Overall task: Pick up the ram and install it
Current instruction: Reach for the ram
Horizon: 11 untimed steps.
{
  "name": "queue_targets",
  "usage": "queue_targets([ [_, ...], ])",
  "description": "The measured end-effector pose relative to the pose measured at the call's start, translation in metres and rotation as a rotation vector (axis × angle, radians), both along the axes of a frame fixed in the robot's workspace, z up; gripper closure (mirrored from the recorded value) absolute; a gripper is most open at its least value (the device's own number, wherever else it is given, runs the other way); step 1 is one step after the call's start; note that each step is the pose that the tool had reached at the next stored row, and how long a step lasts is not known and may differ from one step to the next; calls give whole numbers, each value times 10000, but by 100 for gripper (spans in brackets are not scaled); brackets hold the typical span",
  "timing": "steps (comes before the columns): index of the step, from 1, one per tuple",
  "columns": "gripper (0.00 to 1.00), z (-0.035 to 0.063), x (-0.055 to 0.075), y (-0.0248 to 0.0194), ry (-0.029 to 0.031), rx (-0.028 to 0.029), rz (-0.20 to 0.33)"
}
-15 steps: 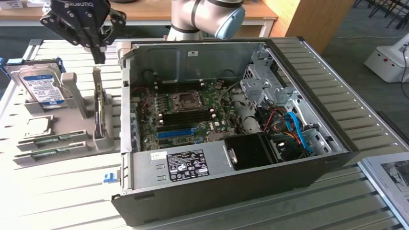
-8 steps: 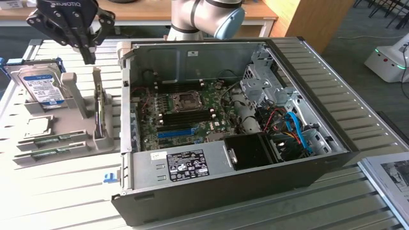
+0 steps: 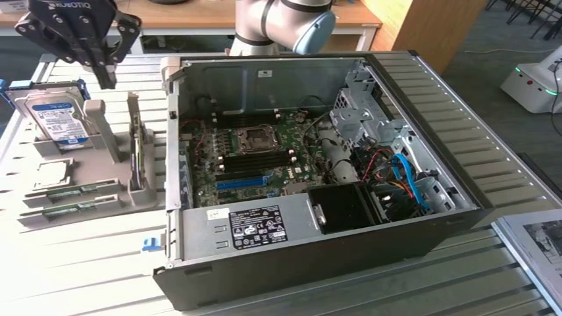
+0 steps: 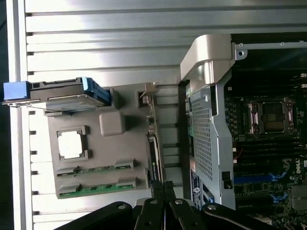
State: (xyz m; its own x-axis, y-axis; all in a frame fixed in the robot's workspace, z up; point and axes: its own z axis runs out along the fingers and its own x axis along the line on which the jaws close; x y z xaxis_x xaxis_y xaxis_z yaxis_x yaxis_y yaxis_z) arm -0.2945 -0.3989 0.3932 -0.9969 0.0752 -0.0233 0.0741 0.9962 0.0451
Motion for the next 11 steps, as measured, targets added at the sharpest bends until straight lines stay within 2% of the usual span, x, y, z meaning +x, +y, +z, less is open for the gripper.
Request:
queue_targets([
  [11, 86, 0, -266, 0, 0, -1, -1],
])
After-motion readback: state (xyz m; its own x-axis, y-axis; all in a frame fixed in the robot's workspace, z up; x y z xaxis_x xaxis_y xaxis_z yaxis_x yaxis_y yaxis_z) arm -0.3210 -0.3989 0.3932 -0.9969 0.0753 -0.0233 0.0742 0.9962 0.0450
